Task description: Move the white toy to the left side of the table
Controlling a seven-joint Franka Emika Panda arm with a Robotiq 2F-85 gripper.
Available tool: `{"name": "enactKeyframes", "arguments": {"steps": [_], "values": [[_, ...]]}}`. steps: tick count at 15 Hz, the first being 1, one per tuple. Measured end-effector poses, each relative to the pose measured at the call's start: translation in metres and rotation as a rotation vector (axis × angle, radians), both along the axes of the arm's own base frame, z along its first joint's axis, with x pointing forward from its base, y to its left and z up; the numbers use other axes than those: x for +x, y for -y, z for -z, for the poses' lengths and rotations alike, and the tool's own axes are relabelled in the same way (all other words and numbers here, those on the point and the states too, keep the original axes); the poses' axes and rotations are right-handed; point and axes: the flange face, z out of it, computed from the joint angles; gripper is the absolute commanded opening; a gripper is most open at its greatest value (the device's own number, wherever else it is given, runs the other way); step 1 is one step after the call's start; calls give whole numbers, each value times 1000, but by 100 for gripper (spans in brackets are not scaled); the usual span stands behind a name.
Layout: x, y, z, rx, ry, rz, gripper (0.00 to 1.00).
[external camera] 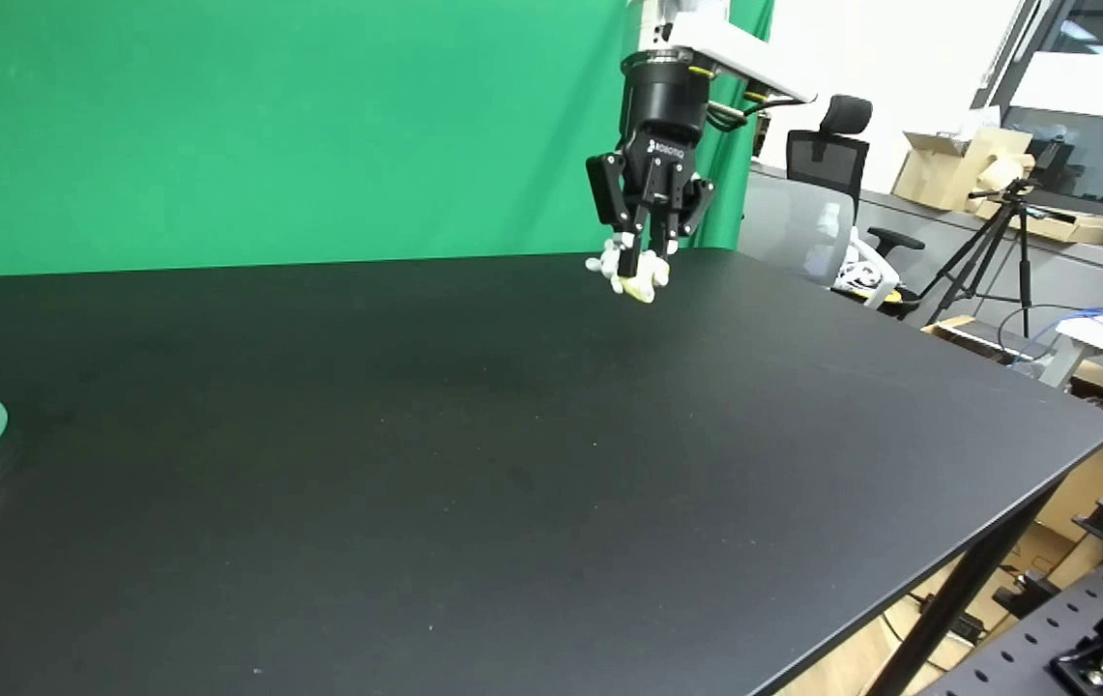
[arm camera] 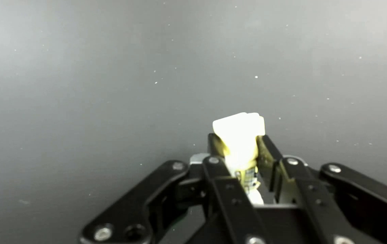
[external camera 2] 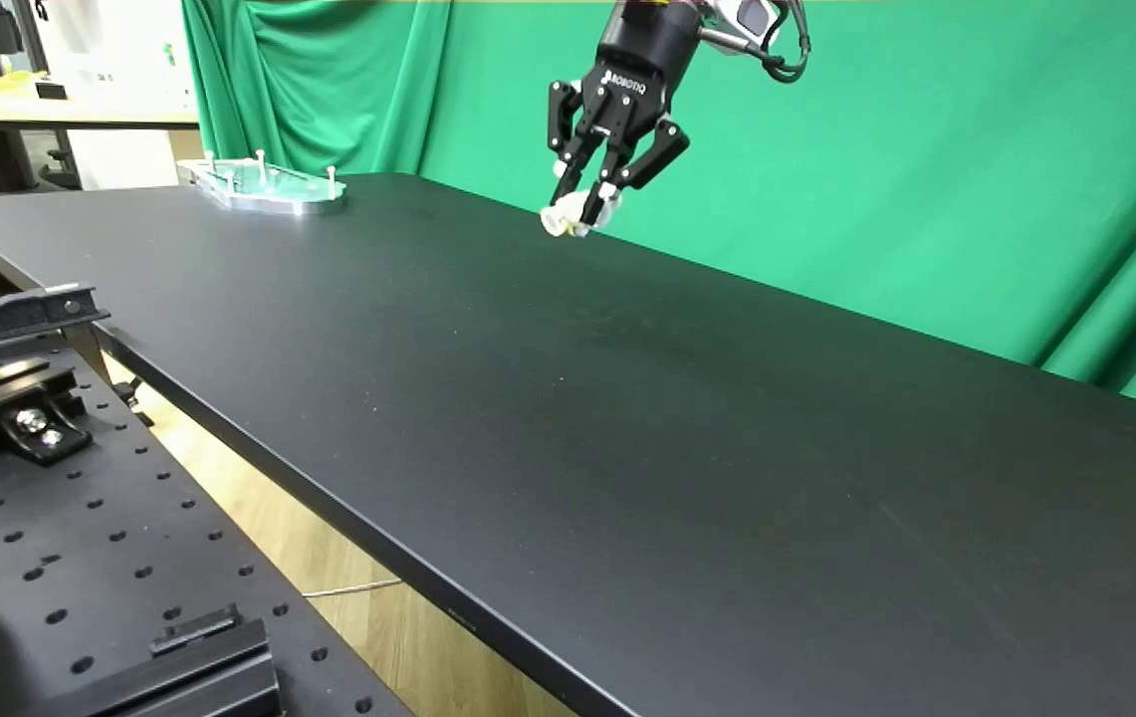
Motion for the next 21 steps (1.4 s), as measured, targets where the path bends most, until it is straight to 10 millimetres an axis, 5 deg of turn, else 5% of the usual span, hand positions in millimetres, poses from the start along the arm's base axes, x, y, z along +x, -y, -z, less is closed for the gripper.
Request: {"name": "enactKeyframes", "arguments": {"steps": [6,17,18,21], "values": [[30,-5,-2,56,-92,13,7],[64,-7,-3,-47,110,-63,7],[65,-7,-3,-50,116,-66,30],[65,-7,-3,-52,117,-67,30]]}}
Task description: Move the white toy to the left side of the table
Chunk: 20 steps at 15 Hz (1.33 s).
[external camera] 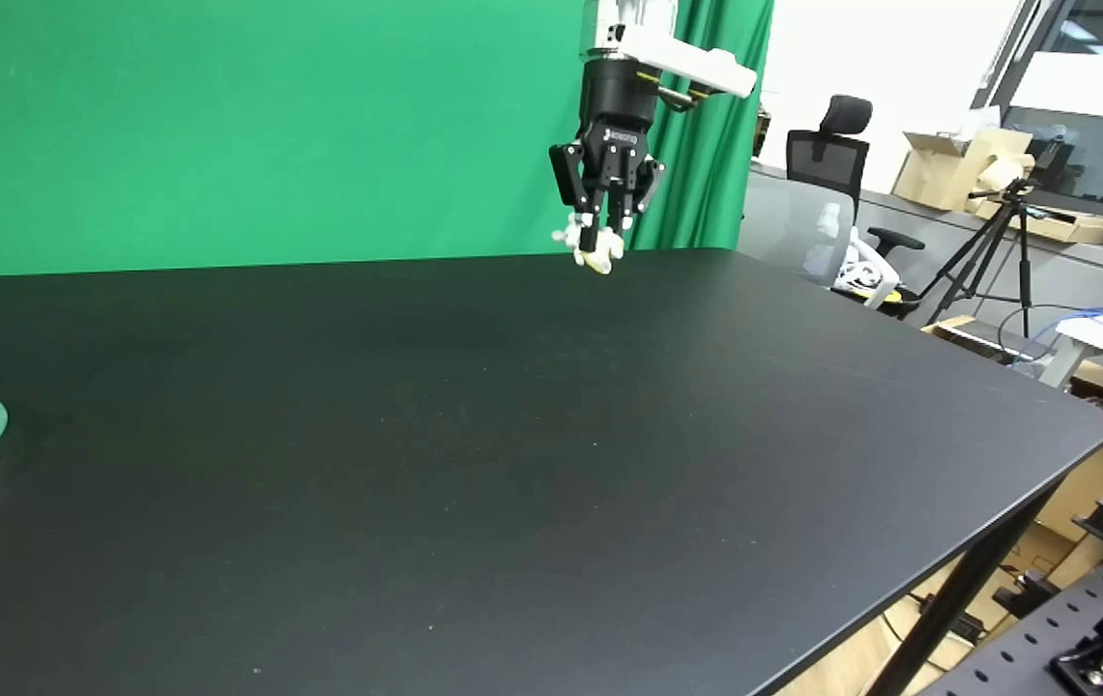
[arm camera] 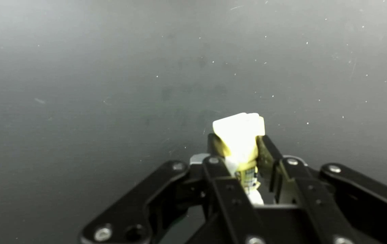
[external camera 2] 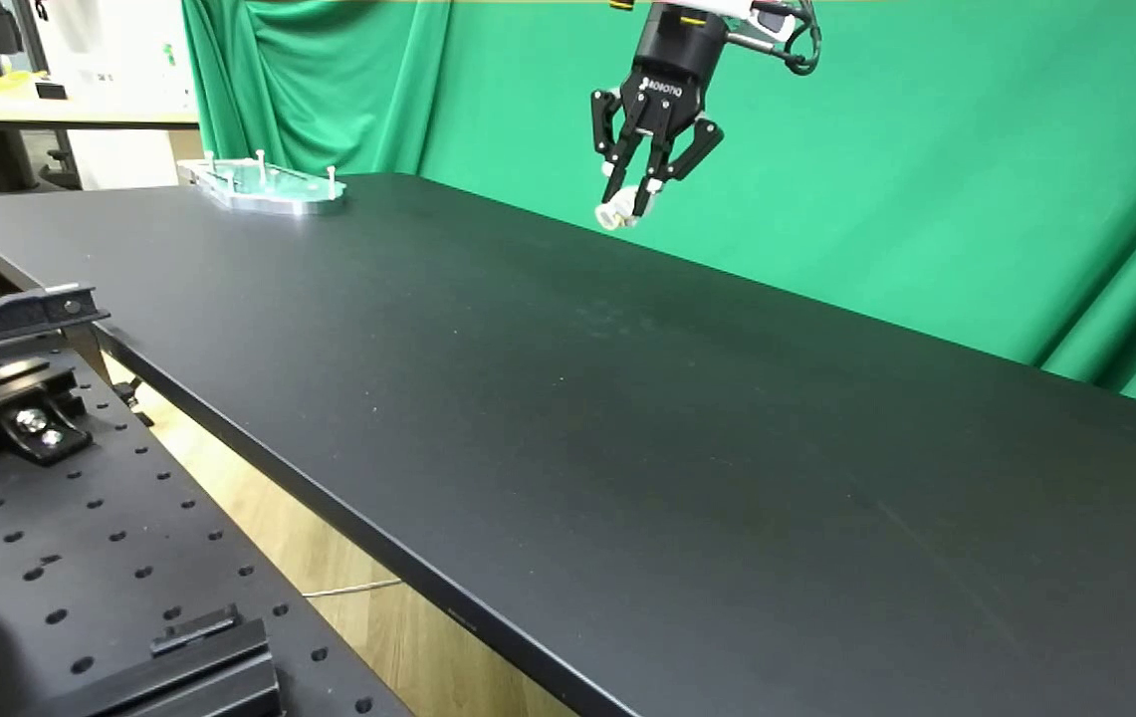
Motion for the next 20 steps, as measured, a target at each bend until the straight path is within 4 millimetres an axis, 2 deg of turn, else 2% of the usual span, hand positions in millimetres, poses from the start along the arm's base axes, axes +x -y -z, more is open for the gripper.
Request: {"name": "enactKeyframes", "arguments": {"steps": [1,2,8,17,18,20], "values": [[0,0,0,0,0,0,30],[0,0,0,0,0,0,7],[2,-2,10,-11,8,-15,7],[22,-12,76,-59,51,-85,7],[24,-12,81,-64,55,-92,52],[27,-13,88,-67,55,-97,61]]}}
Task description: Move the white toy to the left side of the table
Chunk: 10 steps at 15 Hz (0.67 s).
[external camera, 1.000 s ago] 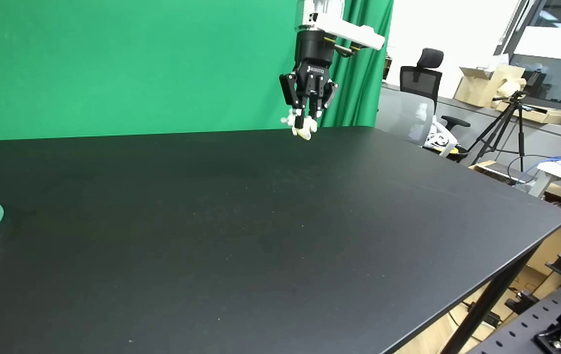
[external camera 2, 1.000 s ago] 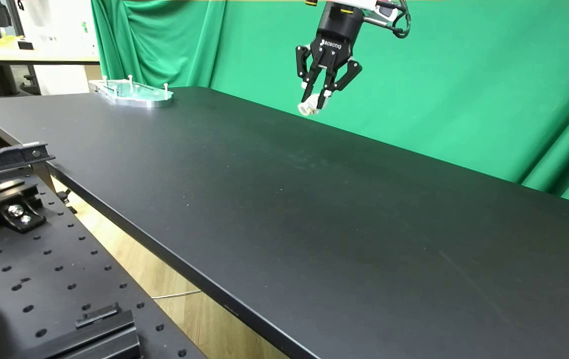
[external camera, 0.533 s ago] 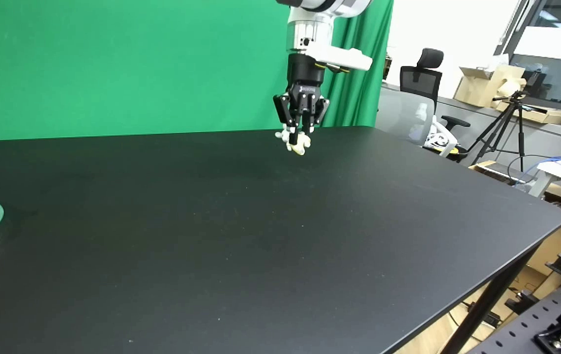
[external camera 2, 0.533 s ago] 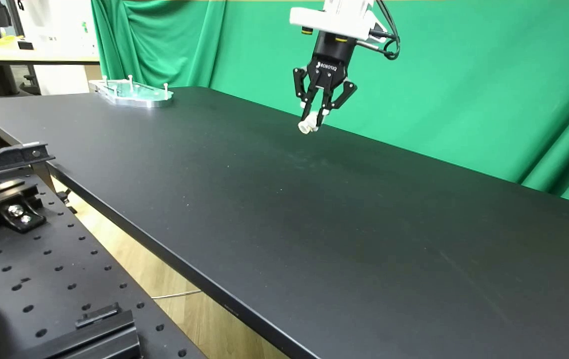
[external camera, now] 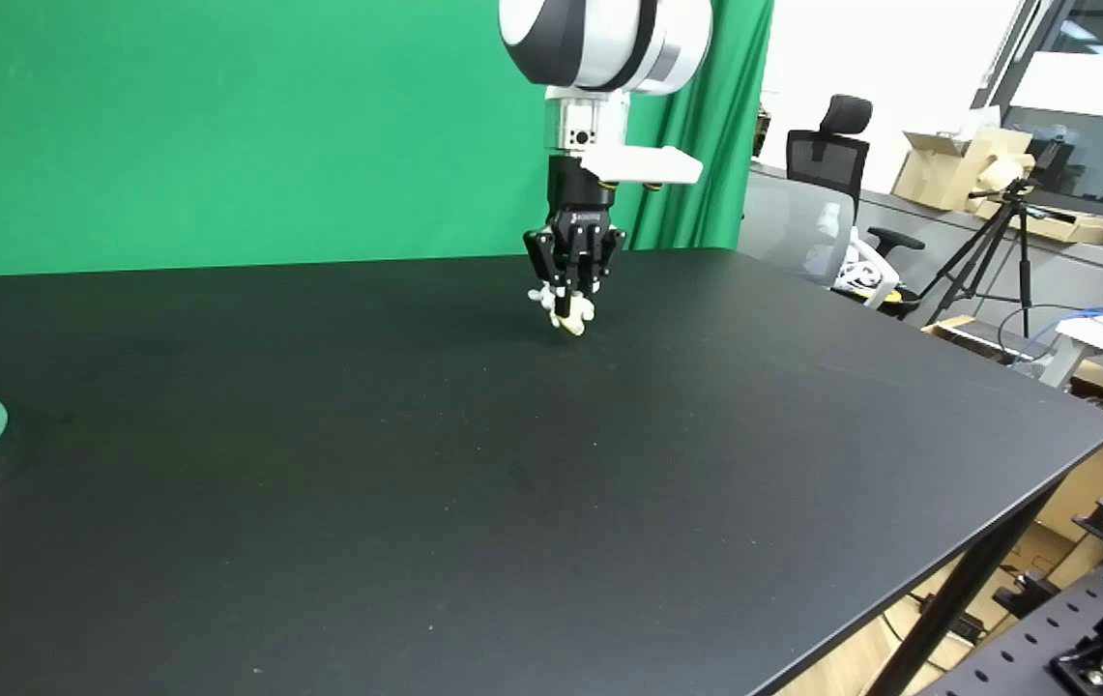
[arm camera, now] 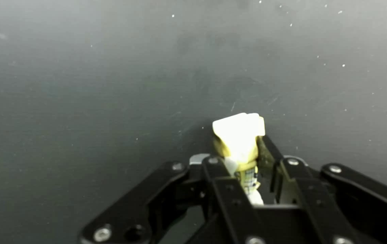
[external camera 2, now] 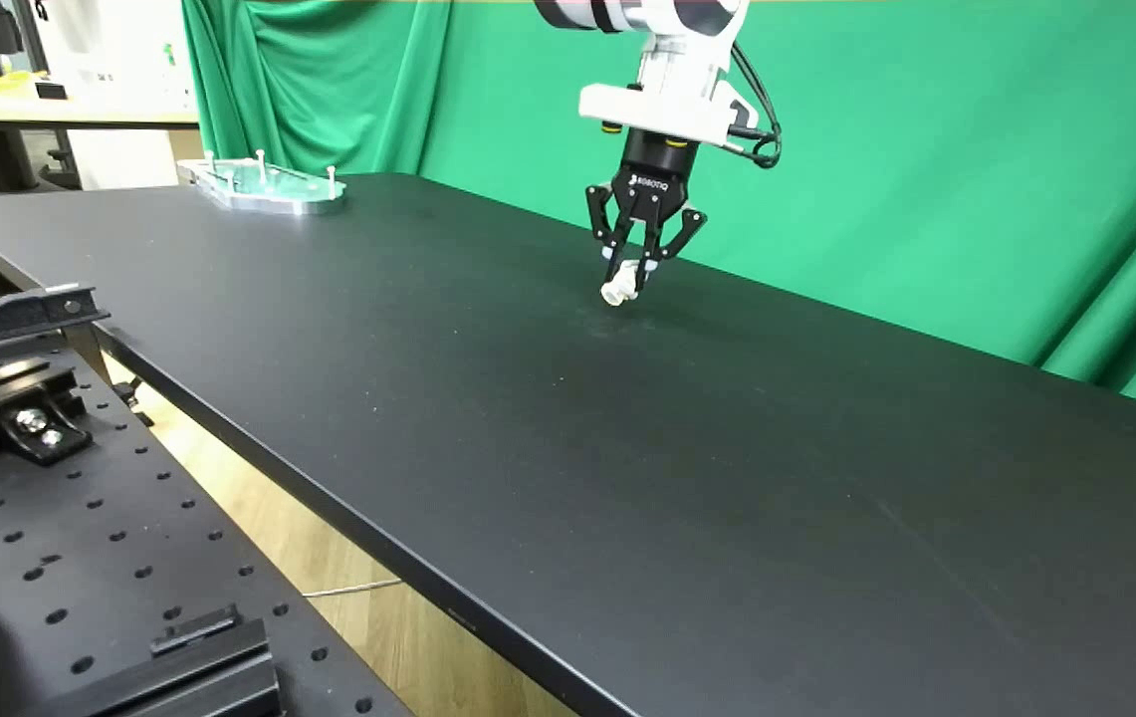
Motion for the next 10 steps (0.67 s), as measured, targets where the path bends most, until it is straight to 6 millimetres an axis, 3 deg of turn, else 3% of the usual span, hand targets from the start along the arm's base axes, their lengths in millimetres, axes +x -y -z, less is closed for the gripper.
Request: {"name": "enactKeyframes", "arguments": {"steps": [5,10], "values": [[6,-1,7,1,1,0,95],[9,-3,3,1,12,-4,100]]}}
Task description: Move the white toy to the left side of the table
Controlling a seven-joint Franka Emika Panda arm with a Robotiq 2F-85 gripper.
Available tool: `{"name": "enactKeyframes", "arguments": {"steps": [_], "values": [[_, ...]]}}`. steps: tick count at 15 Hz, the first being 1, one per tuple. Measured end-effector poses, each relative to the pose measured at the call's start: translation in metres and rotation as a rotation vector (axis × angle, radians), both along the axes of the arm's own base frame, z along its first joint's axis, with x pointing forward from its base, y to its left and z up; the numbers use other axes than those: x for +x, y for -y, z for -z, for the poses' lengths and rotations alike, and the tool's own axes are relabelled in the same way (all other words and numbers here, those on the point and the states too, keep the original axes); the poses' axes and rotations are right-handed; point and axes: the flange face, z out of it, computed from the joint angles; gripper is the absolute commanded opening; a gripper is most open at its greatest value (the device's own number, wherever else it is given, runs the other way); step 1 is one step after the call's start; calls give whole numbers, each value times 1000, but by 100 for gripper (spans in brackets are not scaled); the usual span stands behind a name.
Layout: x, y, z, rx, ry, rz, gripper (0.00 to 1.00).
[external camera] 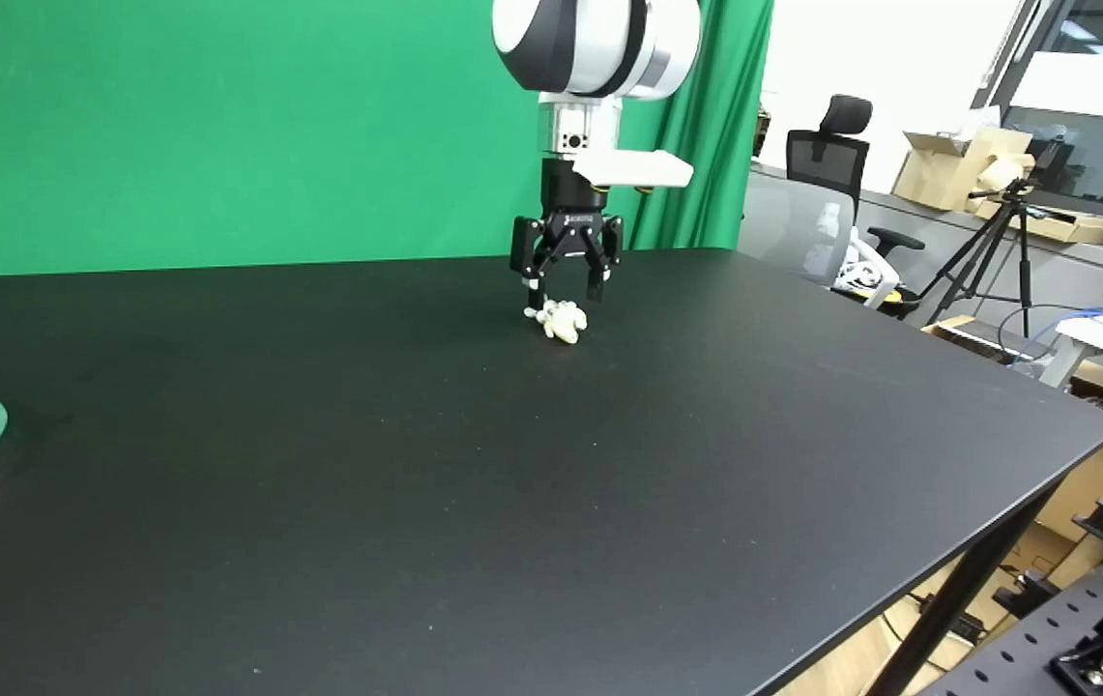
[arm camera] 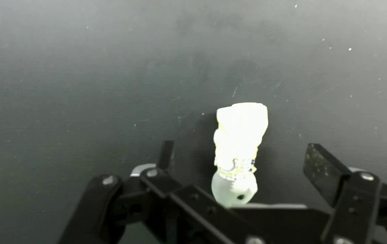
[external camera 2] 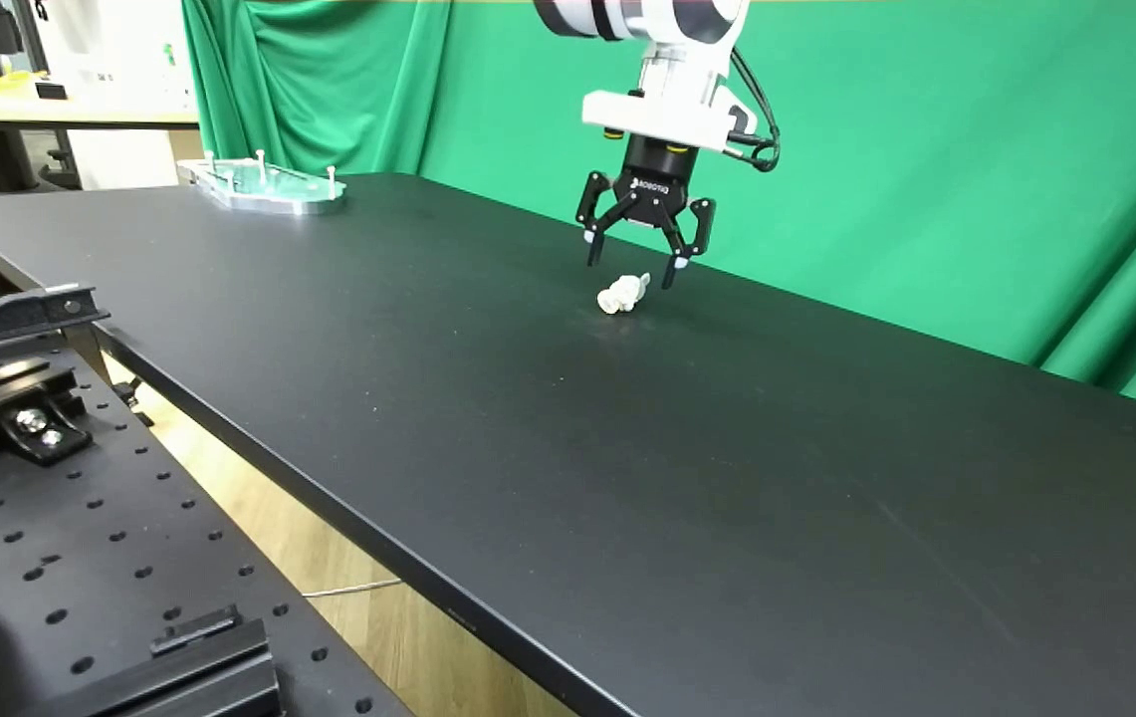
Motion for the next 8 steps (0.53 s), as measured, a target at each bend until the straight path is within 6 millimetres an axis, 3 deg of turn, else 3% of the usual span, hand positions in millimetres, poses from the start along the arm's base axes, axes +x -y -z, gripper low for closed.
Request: {"name": "enactKeyframes", "arguments": {"steps": [8], "values": [[2,-21,-29,2,119,75,100]]}}
